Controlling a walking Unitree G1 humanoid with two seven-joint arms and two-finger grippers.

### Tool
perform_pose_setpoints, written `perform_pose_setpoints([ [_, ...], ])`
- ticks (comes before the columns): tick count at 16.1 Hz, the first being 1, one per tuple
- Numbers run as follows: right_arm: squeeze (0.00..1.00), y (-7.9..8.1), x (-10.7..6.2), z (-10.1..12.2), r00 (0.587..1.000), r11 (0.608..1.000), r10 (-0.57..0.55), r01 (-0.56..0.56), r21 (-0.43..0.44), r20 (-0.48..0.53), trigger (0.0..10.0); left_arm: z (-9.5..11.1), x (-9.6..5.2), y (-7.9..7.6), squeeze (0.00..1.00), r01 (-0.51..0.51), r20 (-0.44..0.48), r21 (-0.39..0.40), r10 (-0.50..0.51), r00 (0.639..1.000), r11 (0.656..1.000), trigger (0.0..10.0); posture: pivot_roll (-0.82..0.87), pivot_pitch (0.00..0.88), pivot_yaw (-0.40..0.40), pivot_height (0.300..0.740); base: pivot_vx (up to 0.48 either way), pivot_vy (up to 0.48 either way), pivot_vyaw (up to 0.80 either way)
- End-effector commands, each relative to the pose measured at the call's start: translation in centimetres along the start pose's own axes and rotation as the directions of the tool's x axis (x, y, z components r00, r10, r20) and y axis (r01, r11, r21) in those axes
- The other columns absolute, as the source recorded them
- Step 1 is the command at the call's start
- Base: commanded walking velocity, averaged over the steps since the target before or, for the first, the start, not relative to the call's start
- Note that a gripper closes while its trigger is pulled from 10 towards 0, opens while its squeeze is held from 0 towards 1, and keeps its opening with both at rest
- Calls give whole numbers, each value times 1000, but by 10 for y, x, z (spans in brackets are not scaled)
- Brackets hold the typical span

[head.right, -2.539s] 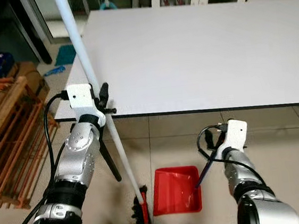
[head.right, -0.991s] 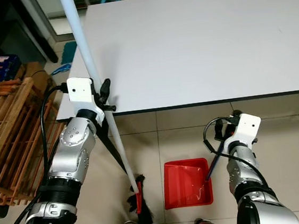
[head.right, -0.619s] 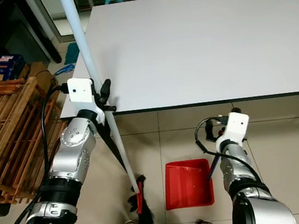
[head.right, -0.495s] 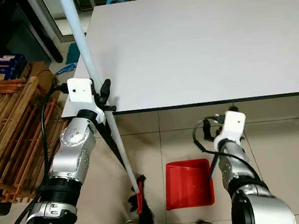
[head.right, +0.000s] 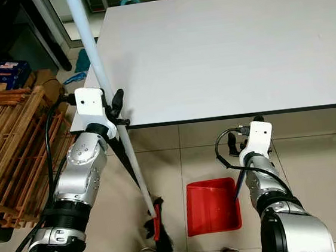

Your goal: Sweep floor

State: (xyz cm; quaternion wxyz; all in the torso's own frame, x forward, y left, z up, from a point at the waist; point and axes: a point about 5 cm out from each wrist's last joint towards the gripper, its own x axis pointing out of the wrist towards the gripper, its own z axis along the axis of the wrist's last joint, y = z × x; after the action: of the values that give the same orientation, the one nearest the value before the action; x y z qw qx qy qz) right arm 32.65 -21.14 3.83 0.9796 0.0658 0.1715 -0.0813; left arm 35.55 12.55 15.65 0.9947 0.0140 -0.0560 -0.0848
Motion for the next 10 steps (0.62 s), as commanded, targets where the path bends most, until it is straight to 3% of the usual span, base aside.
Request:
perform_pose_setpoints([
  [1, 0, 2, 0, -1, 1000, 1000, 8, -8, -7, -13, 0, 5, -1, 5, 0, -8, 16, 31, 8, 1000, 999, 10000, 15, 73, 124, 740, 0, 0, 0],
  [10, 0, -1, -2, -7, 999, 1000, -10, 10, -12, -30, 0, 6, 1, 4, 0, -3, 15, 31, 3, 1000, 1000, 10000, 13, 72, 128, 740, 0, 0, 0],
])
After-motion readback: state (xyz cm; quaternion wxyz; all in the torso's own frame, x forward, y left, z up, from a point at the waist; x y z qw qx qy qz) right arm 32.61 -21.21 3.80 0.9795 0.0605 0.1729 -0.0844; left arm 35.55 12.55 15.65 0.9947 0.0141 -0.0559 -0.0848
